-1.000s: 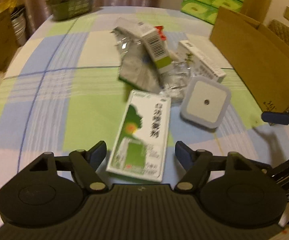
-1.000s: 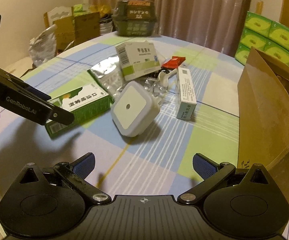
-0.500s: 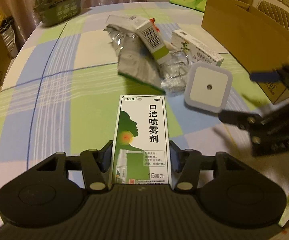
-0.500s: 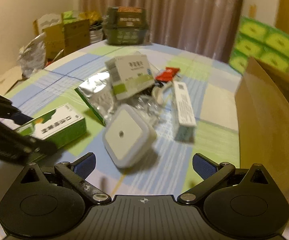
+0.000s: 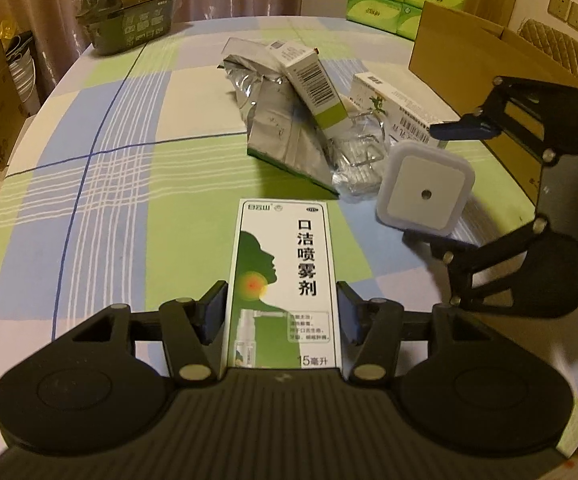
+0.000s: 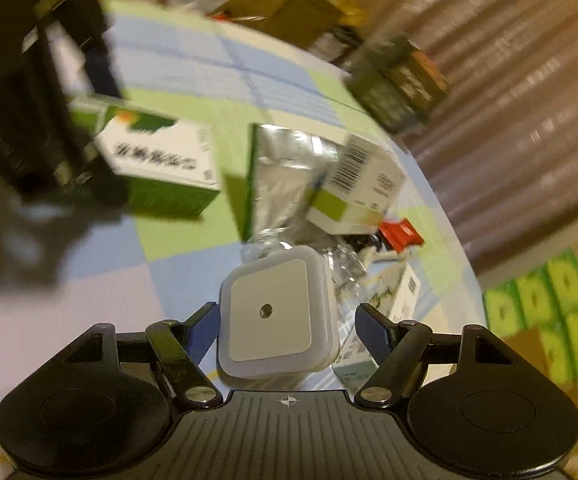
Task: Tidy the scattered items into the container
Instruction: 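Grasp the white square night light with the right tool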
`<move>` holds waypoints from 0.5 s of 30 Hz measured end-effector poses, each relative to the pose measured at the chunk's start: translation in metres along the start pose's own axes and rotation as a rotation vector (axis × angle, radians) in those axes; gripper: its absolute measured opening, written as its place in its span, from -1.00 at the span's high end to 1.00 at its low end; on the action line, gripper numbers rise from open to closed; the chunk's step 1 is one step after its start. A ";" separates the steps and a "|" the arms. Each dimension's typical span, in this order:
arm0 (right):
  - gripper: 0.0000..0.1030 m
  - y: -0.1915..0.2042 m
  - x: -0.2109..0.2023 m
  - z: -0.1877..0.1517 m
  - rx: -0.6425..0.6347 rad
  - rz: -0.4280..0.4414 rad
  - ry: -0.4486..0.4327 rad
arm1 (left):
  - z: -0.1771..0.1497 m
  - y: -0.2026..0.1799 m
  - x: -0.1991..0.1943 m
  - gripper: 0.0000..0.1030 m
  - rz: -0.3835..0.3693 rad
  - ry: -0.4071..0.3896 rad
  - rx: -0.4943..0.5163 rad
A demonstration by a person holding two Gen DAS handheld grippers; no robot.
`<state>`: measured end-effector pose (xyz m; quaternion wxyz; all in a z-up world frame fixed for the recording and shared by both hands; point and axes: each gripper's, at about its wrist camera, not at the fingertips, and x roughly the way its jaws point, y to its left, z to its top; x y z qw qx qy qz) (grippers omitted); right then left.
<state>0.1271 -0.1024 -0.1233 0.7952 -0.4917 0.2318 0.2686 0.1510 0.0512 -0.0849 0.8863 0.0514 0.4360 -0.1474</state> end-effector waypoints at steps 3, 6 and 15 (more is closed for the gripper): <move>-0.40 0.003 0.006 0.000 -0.061 -0.015 -0.002 | 0.002 -0.001 0.002 -0.08 0.010 -0.008 0.009; -0.40 -0.008 0.012 0.001 0.003 0.018 0.017 | 0.004 -0.002 0.003 -0.08 0.004 -0.009 0.020; -0.20 -0.060 0.000 -0.025 0.569 0.167 0.058 | 0.001 -0.009 -0.001 -0.08 -0.034 -0.010 0.057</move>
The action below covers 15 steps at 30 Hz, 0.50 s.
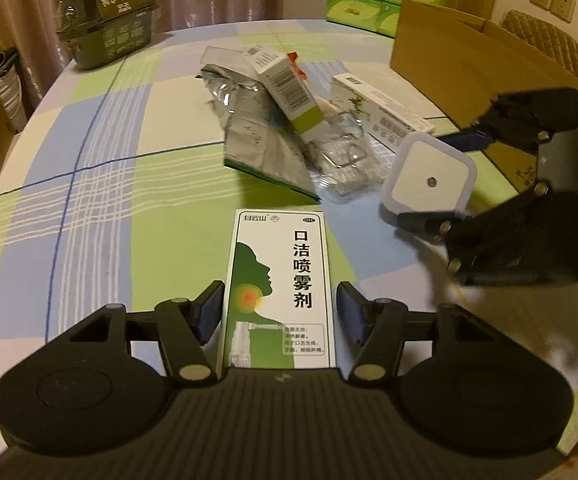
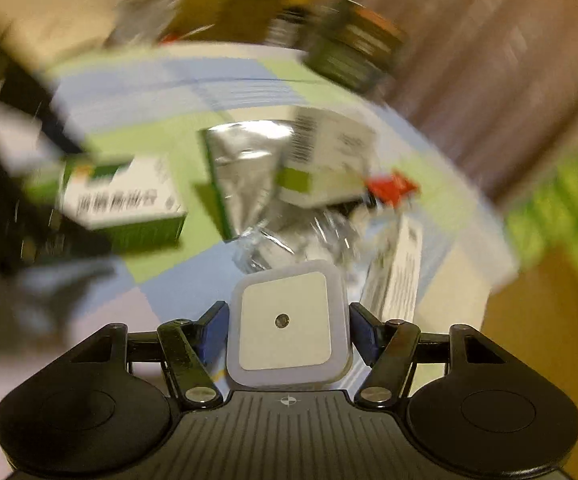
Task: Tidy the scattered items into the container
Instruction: 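Grasp the white square night light with the right tool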
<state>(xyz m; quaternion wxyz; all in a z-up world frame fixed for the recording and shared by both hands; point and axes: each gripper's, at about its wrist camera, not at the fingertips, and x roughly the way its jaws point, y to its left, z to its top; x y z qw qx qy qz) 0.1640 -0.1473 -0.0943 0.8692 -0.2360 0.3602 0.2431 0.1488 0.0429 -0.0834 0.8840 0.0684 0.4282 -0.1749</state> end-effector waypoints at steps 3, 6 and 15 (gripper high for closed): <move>-0.20 -0.030 -0.011 -0.007 0.319 0.110 0.035 | -0.001 -0.003 -0.003 -0.08 -0.034 -0.001 0.006; -0.20 -0.043 -0.017 -0.015 0.438 0.116 0.043 | -0.001 -0.009 -0.004 -0.10 -0.025 0.004 0.034; -0.55 -0.023 -0.025 -0.024 0.390 0.003 0.020 | 0.001 -0.019 0.001 -0.24 0.015 0.014 0.062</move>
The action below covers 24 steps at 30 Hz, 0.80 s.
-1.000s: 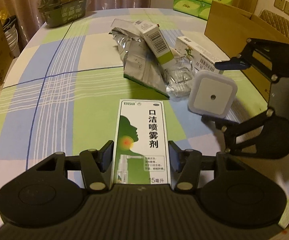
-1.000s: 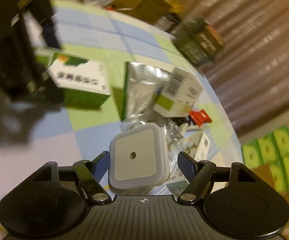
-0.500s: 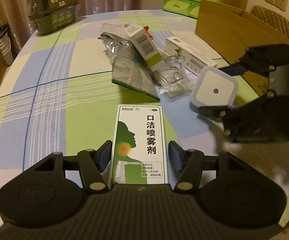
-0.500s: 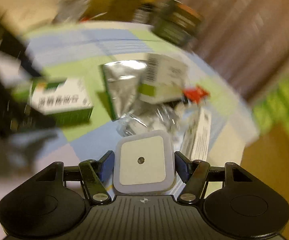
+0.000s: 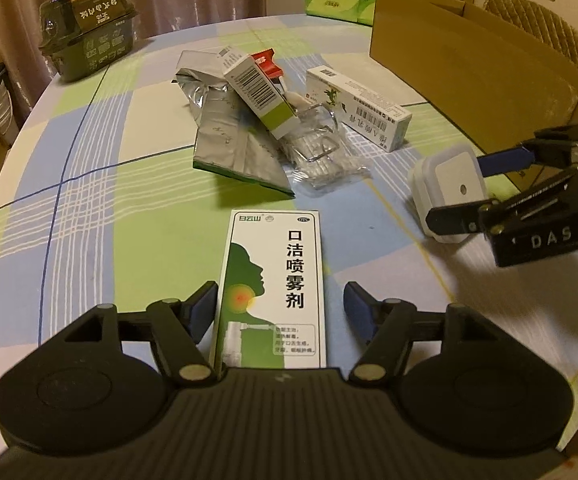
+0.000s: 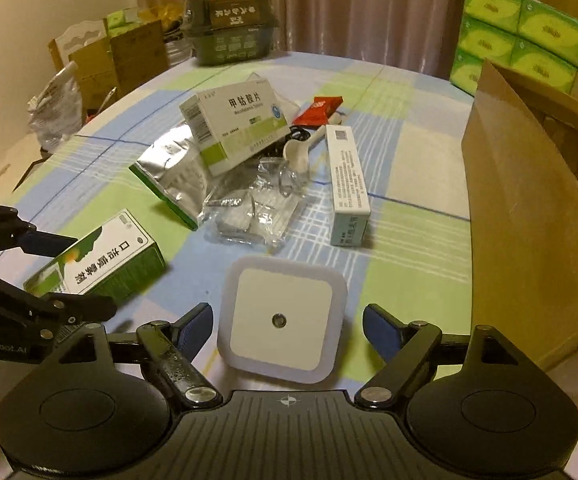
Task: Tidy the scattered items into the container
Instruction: 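Grasp the white square night light with the right tool, then carry the spray box and night light into the cardboard box, releasing both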
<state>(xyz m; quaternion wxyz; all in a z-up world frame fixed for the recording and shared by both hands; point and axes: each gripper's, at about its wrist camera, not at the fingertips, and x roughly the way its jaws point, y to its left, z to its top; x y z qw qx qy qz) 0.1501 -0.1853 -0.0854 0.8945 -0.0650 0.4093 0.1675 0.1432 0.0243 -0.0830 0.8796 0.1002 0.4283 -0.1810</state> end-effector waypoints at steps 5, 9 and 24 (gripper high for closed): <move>-0.55 0.007 0.006 -0.004 0.007 -0.043 -0.018 | 0.003 -0.003 0.004 -0.21 0.022 -0.001 0.003; -0.55 0.009 0.006 -0.006 0.021 -0.074 -0.029 | 0.005 -0.002 0.007 -0.14 0.040 0.002 -0.004; -0.20 0.007 -0.023 -0.009 0.038 -0.110 -0.097 | 0.002 -0.013 -0.012 0.02 0.059 0.002 0.033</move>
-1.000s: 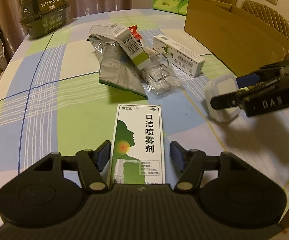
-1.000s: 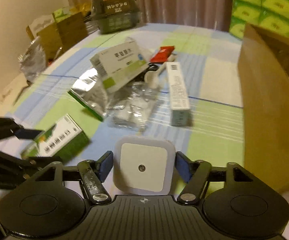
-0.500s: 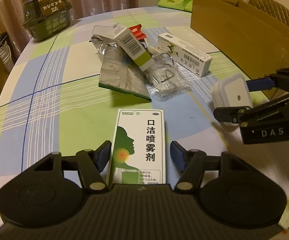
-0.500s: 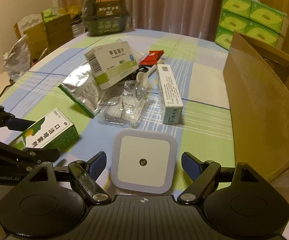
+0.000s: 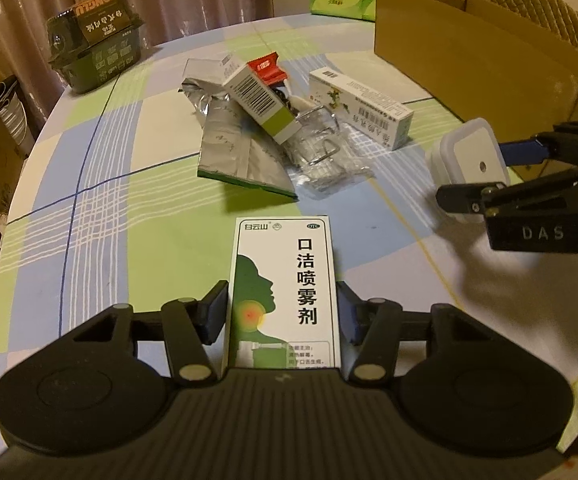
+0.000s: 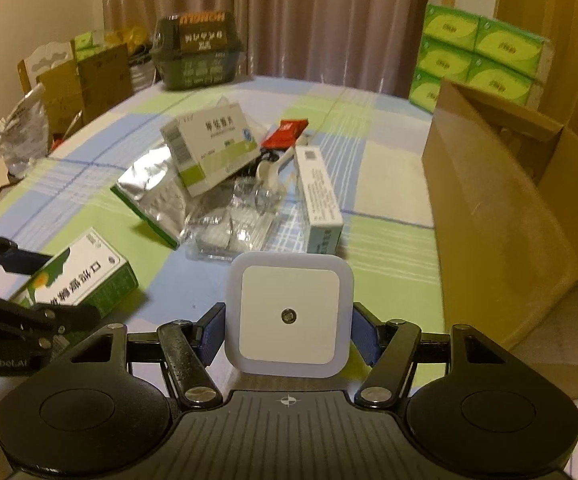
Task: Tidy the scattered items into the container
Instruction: 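Carry the spray box and night light into the cardboard box, releasing both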
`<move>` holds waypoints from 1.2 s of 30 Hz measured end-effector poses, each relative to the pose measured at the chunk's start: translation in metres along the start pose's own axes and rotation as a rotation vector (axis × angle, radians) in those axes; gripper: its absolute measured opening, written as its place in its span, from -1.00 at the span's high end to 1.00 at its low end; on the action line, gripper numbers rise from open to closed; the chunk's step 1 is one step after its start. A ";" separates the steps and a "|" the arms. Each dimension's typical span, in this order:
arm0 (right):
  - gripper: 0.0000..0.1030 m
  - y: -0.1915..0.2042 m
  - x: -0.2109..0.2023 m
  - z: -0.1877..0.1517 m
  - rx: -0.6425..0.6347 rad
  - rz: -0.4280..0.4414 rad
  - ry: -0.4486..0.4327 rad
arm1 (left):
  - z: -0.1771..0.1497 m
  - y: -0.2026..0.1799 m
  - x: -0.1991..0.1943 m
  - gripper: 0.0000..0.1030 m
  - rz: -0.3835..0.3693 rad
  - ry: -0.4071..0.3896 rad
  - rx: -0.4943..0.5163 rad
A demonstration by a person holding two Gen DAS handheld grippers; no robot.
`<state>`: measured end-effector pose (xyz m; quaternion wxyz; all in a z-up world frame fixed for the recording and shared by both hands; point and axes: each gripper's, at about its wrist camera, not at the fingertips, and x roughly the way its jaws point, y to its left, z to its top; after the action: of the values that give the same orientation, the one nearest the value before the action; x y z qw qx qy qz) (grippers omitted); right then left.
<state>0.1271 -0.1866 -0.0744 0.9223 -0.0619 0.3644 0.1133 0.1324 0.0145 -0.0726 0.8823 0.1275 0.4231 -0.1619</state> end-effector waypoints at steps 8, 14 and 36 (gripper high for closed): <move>-0.20 -0.013 -0.049 0.018 0.024 -0.014 -0.100 | 0.017 -0.019 -0.030 0.02 -0.017 -0.043 0.013; -0.20 -0.041 -0.097 0.044 0.057 -0.053 -0.220 | 0.051 -0.045 -0.057 0.02 -0.048 -0.115 0.052; -0.21 -0.211 -0.131 0.034 0.253 -0.224 -0.238 | 0.186 -0.189 -0.049 0.02 -0.317 -0.269 0.051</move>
<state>0.1102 -0.4058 0.0470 0.9661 0.0281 0.2549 -0.0301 0.1603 -0.2170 0.0628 0.8907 0.0589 0.3121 -0.3251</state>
